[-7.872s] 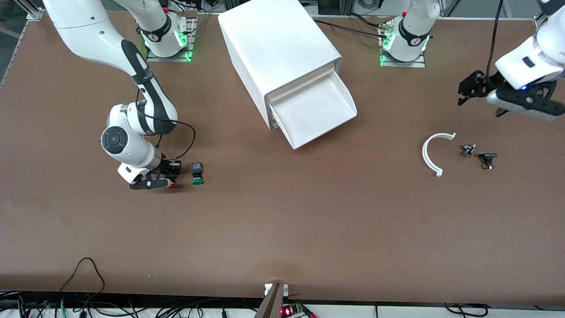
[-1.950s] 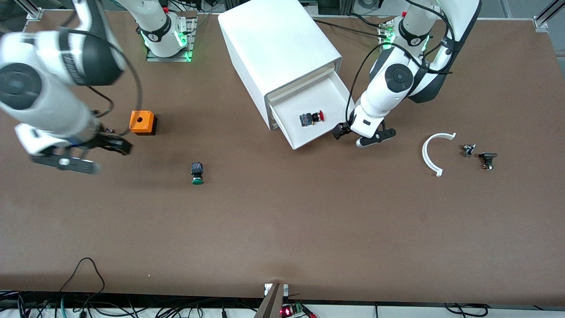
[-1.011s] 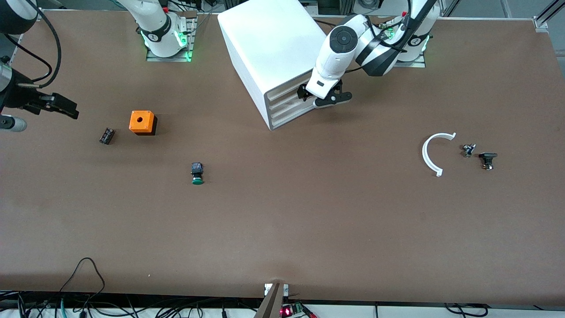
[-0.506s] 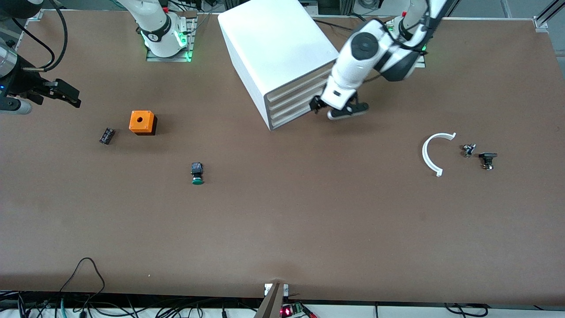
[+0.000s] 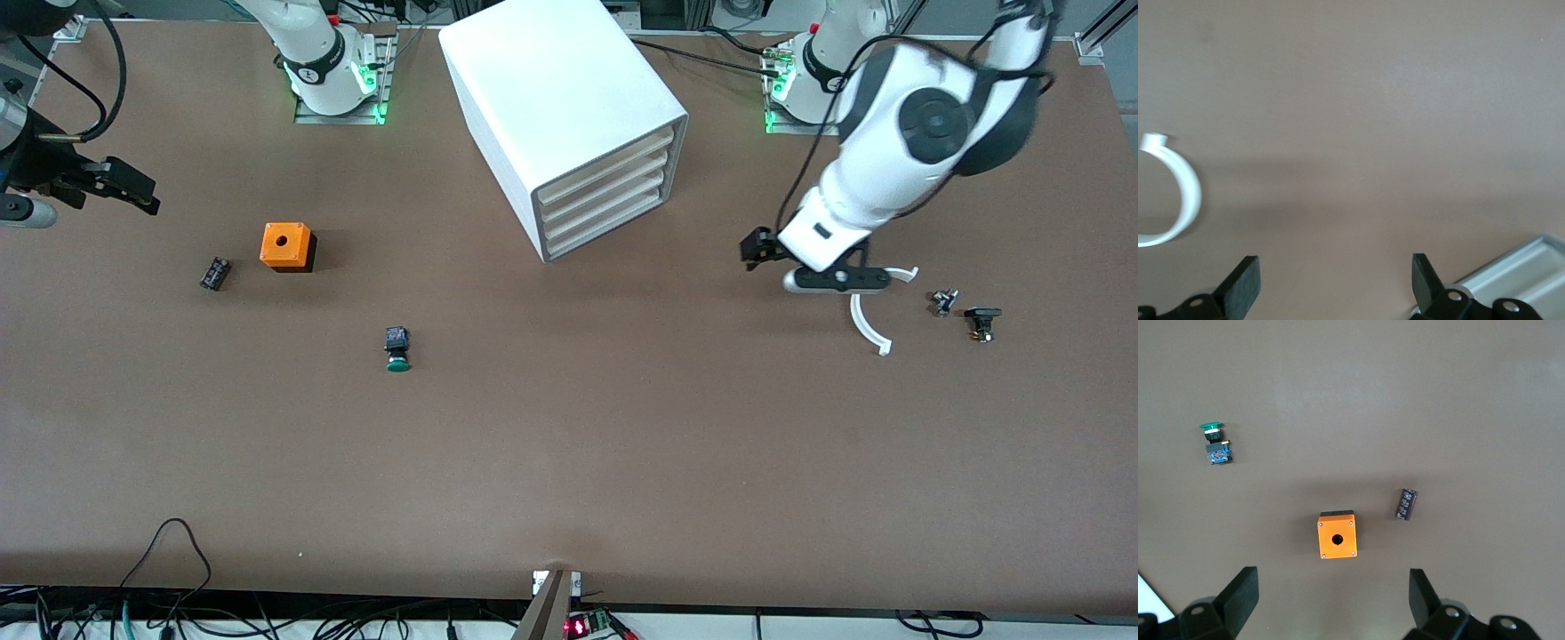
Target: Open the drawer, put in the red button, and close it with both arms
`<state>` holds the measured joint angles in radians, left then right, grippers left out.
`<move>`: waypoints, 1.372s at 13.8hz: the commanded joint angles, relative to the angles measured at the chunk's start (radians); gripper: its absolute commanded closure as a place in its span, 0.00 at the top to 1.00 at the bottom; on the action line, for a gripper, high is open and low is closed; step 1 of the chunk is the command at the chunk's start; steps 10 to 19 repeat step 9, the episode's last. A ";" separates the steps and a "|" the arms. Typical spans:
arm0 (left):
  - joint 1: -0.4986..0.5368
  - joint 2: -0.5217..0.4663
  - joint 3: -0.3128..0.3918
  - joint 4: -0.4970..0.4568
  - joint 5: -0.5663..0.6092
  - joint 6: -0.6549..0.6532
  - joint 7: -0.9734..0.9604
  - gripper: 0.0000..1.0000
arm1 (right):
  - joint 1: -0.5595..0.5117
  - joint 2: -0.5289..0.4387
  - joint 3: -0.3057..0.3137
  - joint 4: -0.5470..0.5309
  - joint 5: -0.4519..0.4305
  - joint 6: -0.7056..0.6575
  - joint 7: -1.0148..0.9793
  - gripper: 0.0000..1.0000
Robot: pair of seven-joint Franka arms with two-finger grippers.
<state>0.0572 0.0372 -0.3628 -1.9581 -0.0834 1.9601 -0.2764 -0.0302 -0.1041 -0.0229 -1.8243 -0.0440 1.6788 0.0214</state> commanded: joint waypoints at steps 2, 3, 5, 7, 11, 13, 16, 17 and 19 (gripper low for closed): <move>0.000 -0.052 0.088 0.160 0.045 -0.214 0.127 1.00 | -0.004 -0.012 0.000 -0.003 0.019 0.007 -0.012 1.00; 0.000 -0.059 0.099 0.195 0.057 -0.252 0.160 1.00 | -0.004 -0.009 -0.002 -0.001 0.023 0.006 -0.018 1.00; 0.000 -0.069 0.125 0.240 0.059 -0.305 0.194 1.00 | -0.004 -0.008 -0.002 -0.001 0.023 0.005 -0.018 1.00; 0.001 -0.071 0.149 0.254 0.056 -0.325 0.204 1.00 | -0.004 -0.009 -0.002 -0.001 0.021 0.001 -0.018 1.00; 0.003 -0.069 0.162 0.254 0.056 -0.325 0.223 1.00 | -0.004 -0.009 0.000 -0.001 0.019 0.001 -0.018 1.00; 0.003 -0.069 0.162 0.254 0.056 -0.325 0.223 1.00 | -0.004 -0.009 0.000 -0.001 0.019 0.001 -0.018 1.00; 0.003 -0.069 0.162 0.254 0.056 -0.325 0.223 1.00 | -0.004 -0.009 0.000 -0.001 0.019 0.001 -0.018 1.00; 0.003 -0.069 0.162 0.254 0.056 -0.325 0.223 1.00 | -0.004 -0.009 0.000 -0.001 0.019 0.001 -0.018 1.00; 0.003 -0.069 0.162 0.254 0.056 -0.325 0.223 1.00 | -0.004 -0.009 0.000 -0.001 0.019 0.001 -0.018 1.00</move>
